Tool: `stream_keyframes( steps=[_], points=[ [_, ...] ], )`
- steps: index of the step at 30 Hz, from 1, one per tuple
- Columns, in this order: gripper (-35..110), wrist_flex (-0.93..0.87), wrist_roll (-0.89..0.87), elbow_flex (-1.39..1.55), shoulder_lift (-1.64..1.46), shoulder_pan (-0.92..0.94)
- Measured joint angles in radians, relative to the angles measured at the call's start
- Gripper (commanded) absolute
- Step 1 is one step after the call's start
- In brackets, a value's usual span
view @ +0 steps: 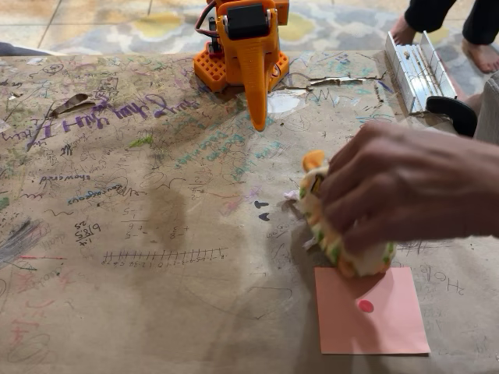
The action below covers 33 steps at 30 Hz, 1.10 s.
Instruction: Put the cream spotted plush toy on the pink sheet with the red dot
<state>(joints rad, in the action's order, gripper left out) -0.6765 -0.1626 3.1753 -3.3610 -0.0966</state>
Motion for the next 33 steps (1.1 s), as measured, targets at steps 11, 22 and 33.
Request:
stream_keyframes(
  steps=[11, 22, 33],
  points=[
    [0, 0.0, 0.074, 0.0, 0.0, -0.049],
    [0, 0.0, 0.089, 0.0, 0.0, -0.014],
    [0, 0.0, 0.089, 0.0, 0.0, -0.014]
  ],
)
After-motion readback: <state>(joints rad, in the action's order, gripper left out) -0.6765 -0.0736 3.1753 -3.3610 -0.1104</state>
